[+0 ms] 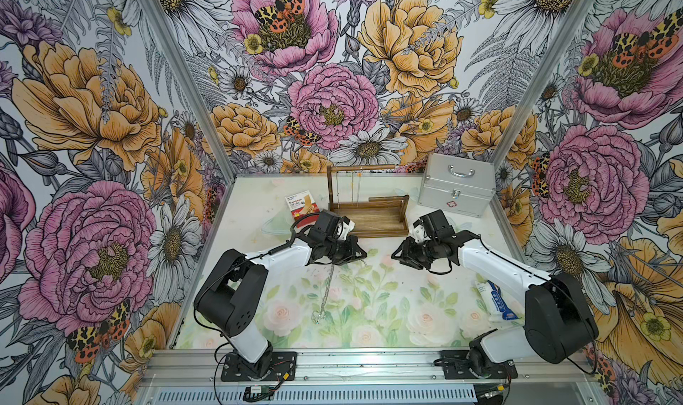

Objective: Take the necklace off the jewelry display stand
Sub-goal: Place the necklace at the center of the board.

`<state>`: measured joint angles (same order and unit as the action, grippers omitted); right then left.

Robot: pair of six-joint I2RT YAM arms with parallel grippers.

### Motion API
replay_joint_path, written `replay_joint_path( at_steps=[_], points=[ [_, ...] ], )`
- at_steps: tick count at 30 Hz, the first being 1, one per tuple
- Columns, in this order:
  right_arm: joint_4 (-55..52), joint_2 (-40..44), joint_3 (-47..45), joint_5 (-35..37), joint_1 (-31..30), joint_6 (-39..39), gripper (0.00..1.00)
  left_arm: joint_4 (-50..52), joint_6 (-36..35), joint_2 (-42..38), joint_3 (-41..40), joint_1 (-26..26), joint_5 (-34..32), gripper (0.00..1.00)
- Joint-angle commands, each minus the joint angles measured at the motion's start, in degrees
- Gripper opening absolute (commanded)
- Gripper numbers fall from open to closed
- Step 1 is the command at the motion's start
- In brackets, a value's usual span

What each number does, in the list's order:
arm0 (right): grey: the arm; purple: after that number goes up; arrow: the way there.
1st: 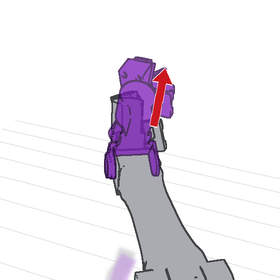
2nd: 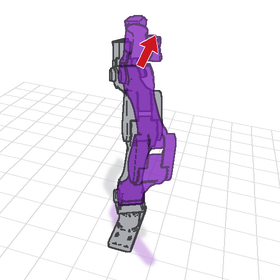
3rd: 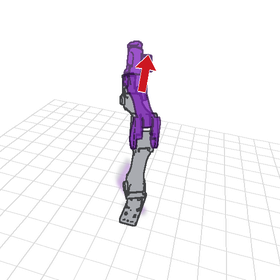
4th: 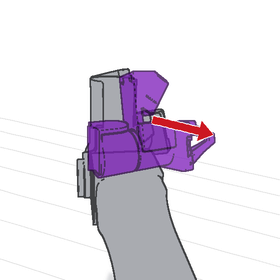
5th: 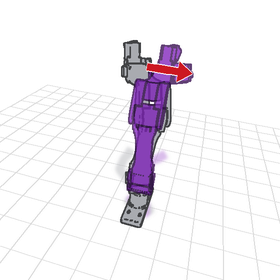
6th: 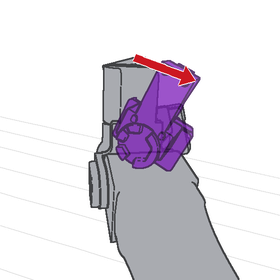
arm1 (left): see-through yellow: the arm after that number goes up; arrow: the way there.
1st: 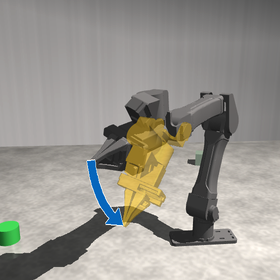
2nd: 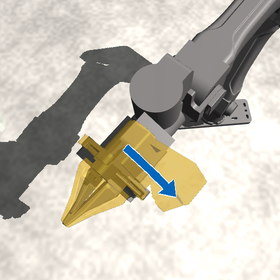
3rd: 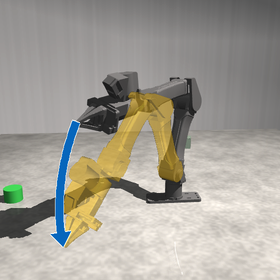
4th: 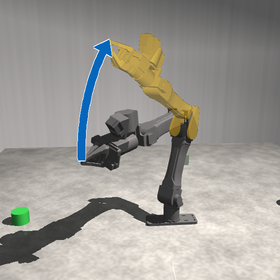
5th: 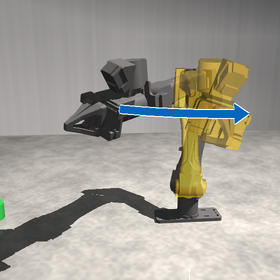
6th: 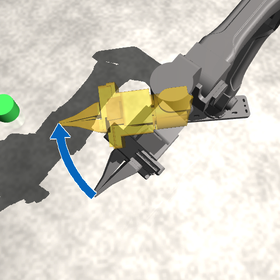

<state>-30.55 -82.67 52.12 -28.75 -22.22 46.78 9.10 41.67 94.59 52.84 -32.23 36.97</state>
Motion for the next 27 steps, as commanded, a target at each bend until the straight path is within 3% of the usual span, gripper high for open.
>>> replay_joint_path(
  at_steps=[1,6,11,27],
  points=[
    [1.4,-1.0,0.4,-0.8,-0.5,-1.4,0.4,-4.2,2.1,0.6,-4.4,-0.9,2.0,0.0],
    [1.2,-1.8,1.1,-0.3,-1.0,-2.1,0.38,-8.8,3.6,0.4,-10.8,-2.2,1.8,0.0],
    [0.5,-3.5,3.2,2.5,-3.3,-2.9,0.3,-11.9,4.3,-0.2,-15.5,-3.0,1.5,0.0],
    [-4.4,-19.2,16.9,12.0,-16.4,-3.2,0.24,-16.6,5.5,-2.8,-22.5,-3.4,0.6,0.0]
  ],
)
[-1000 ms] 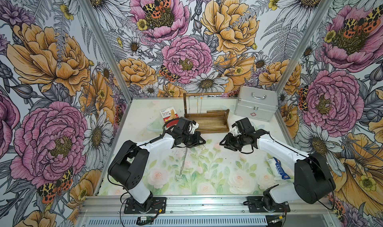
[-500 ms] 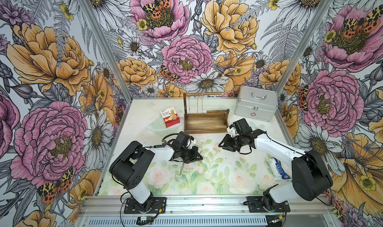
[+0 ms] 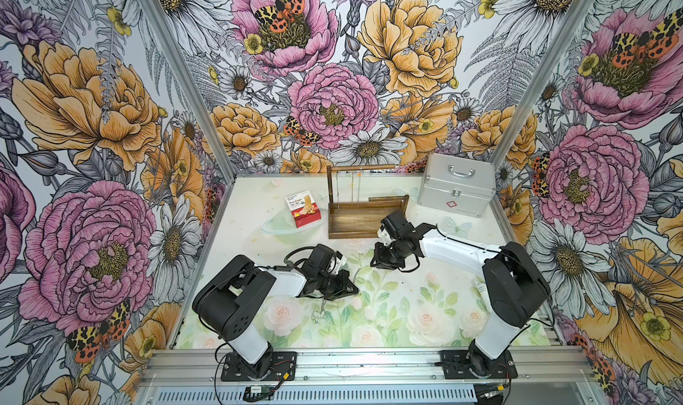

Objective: Take the necklace off the jewelry display stand
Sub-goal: Place the necklace at the center of the board.

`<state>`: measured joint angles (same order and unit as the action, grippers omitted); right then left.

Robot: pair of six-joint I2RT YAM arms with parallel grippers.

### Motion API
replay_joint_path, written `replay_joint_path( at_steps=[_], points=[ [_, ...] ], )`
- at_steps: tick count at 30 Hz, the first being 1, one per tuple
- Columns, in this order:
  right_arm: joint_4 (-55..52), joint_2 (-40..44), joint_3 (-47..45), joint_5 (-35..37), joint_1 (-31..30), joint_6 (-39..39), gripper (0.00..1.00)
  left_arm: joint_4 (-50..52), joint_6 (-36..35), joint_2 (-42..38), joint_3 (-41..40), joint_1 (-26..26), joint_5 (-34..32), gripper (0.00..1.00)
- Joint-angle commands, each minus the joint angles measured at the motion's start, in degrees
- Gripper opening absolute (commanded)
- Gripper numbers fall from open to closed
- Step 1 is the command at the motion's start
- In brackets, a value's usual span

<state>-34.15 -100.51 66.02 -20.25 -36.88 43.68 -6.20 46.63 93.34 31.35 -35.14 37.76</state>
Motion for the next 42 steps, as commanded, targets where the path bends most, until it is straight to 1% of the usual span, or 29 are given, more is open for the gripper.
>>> replay_joint_path(
  at_steps=[1,6,12,21,24,26,34,42],
  points=[
    [-1.0,-2.1,3.5,4.0,-2.3,0.0,0.24,-1.3,0.5,-1.7,-1.1,-0.5,-0.2,0.0],
    [-2.6,-6.0,6.9,7.2,-5.7,0.2,0.25,-1.3,0.4,-2.6,-1.8,-0.5,-0.3,0.0],
    [-4.4,-8.4,9.1,11.2,-7.4,0.5,0.24,-1.3,0.3,-2.9,-2.1,-0.6,-0.3,0.0],
    [-4.9,-12.3,11.6,13.3,-8.2,1.1,0.22,-1.3,0.1,-3.2,-2.3,-0.8,-0.4,0.0],
    [-4.9,-13.0,12.3,13.5,-8.2,1.2,0.22,-1.3,0.1,-3.3,-2.3,-0.7,-0.4,0.0],
    [-4.9,-13.2,12.7,13.6,-9.8,1.4,0.21,-1.3,0.1,-3.5,-2.3,-0.8,-0.5,0.0],
    [-5.0,-13.9,13.4,14.8,-10.8,1.5,0.21,-1.3,0.0,-3.2,-2.0,-0.8,-0.5,0.0],
    [-6.5,-15.3,14.4,17.4,-11.3,1.3,0.19,-1.3,0.0,-3.3,-2.0,-0.8,-0.5,0.0]
  ],
)
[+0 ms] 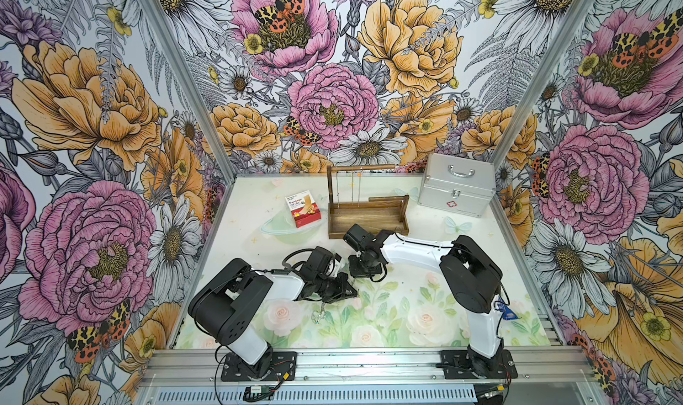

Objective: Take the necklace off the jewelry display stand
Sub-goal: Place the necklace at the center of the board.

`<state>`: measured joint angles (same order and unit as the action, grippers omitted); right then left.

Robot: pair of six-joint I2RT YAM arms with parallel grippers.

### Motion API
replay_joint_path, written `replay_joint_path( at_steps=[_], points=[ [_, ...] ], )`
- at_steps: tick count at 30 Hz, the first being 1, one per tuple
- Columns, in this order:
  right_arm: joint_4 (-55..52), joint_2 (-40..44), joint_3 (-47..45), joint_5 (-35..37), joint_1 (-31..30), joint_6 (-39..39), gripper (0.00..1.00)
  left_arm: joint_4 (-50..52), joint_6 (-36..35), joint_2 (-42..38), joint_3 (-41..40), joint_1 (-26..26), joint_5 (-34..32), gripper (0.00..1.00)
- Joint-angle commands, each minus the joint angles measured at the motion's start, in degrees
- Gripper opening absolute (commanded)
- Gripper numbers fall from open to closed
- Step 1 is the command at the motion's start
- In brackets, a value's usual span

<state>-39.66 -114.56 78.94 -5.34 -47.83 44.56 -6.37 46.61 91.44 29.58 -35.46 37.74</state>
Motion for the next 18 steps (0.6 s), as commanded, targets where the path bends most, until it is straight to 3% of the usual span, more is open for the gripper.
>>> replay_joint_path(
  at_steps=[1,11,18],
  points=[
    [-1.3,-1.4,1.8,2.7,-0.4,0.3,0.18,-1.1,0.0,-1.4,-0.2,-0.5,-0.5,0.0],
    [-4.8,-3.3,3.9,7.2,-1.8,0.1,0.06,-1.1,0.1,-1.6,-0.3,-0.6,-0.3,0.0],
    [-5.4,-4.6,5.1,7.3,-1.9,0.1,0.03,-1.2,0.1,-2.1,-0.6,-0.8,-0.3,0.0]
  ],
)
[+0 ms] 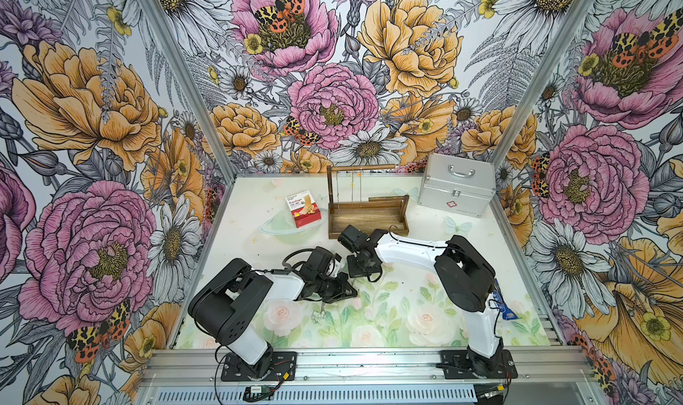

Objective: Take the necklace off the jewelry display stand
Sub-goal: Place the necklace at the center of the board.

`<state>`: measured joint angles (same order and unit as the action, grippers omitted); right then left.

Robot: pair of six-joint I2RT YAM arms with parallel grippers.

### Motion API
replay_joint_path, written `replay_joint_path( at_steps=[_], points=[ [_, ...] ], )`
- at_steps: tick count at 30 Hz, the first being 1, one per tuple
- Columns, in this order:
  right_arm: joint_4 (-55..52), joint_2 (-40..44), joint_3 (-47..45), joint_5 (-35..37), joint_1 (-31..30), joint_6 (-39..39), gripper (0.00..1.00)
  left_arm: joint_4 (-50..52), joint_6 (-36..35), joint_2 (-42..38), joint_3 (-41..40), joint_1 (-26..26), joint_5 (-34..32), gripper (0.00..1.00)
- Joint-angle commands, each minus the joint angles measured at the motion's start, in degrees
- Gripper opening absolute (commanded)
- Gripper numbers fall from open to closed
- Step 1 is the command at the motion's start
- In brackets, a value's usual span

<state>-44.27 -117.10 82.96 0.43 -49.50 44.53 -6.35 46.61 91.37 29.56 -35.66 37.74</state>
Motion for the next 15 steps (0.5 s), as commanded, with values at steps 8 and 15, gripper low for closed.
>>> replay_joint_path(
  at_steps=[8,15],
  points=[
    [-0.6,2.3,-0.3,3.1,0.0,0.8,0.07,-1.1,0.1,-2.2,-0.6,-0.6,-0.2,0.0],
    [-0.1,4.0,0.0,2.6,0.1,1.3,0.14,-1.2,0.0,-2.1,-0.6,-0.7,-0.3,0.0]
  ],
)
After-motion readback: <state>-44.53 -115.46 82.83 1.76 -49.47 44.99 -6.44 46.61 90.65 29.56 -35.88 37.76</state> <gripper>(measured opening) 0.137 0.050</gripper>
